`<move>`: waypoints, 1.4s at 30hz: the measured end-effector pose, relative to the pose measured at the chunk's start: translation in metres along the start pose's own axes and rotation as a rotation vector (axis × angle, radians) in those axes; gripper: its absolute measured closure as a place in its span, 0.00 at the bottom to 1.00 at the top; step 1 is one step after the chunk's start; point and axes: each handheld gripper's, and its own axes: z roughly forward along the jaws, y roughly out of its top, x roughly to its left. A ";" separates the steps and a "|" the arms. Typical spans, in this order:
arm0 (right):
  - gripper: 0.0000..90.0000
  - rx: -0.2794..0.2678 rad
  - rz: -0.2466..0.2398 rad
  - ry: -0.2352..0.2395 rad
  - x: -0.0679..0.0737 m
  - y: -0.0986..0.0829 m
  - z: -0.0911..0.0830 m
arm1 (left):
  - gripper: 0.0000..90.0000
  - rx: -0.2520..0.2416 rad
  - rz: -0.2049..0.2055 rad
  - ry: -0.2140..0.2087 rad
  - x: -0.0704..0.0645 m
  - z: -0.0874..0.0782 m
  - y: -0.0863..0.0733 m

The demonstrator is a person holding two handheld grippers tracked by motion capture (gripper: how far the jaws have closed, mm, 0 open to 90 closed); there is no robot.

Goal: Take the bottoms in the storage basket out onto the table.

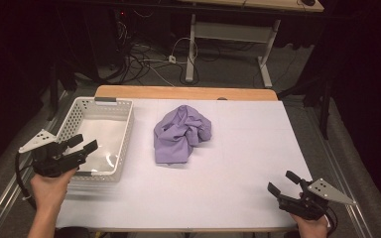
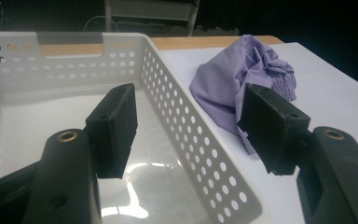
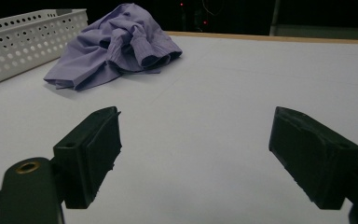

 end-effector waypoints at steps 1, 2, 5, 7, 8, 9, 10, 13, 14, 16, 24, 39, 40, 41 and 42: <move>0.19 0.000 -0.003 0.001 0.000 0.000 0.000 | 0.40 0.001 -0.001 -0.002 0.000 0.000 -0.001; 0.20 -0.001 -0.003 0.001 0.000 0.000 0.000 | 0.40 0.003 -0.001 -0.001 0.000 0.001 -0.002; 0.20 -0.004 0.001 0.001 0.000 0.000 -0.001 | 0.40 0.003 0.002 0.001 -0.001 0.000 -0.004; 0.20 -0.005 0.003 -0.003 0.001 0.000 -0.001 | 0.39 0.002 0.004 0.002 -0.001 -0.001 -0.006; 0.20 -0.005 0.003 -0.003 0.001 0.000 -0.001 | 0.39 0.004 0.005 0.005 -0.002 -0.001 -0.007; 0.20 -0.006 0.004 -0.004 0.001 0.000 -0.002 | 0.40 0.007 0.010 0.011 -0.002 -0.001 -0.008; 0.20 -0.008 0.009 -0.003 0.000 0.000 -0.002 | 0.40 0.006 0.010 0.014 -0.002 -0.002 -0.010; 0.20 -0.008 0.010 -0.002 0.000 0.000 -0.001 | 0.40 0.010 0.011 0.008 -0.002 -0.001 -0.014; 0.20 -0.008 0.010 -0.002 0.000 0.000 -0.001 | 0.40 0.010 0.011 0.008 -0.002 -0.001 -0.014; 0.20 -0.007 0.007 -0.004 0.001 0.000 -0.001 | 0.40 0.020 0.021 0.018 -0.002 0.000 -0.017; 0.20 -0.008 0.015 -0.002 0.000 0.000 -0.002 | 0.40 0.010 0.015 0.027 -0.001 -0.003 -0.024; 0.20 -0.009 0.014 0.001 0.000 0.000 -0.001 | 0.40 0.016 0.008 0.025 -0.001 0.002 -0.037; 0.20 -0.006 0.012 0.000 0.000 0.000 -0.001 | 0.39 0.022 0.006 0.023 -0.001 0.003 -0.039; 0.20 -0.006 0.012 0.000 0.000 0.000 -0.001 | 0.39 0.022 0.006 0.023 -0.001 0.003 -0.039; 0.20 -0.006 0.012 0.000 0.000 0.000 -0.001 | 0.39 0.024 0.006 0.023 -0.001 0.004 -0.041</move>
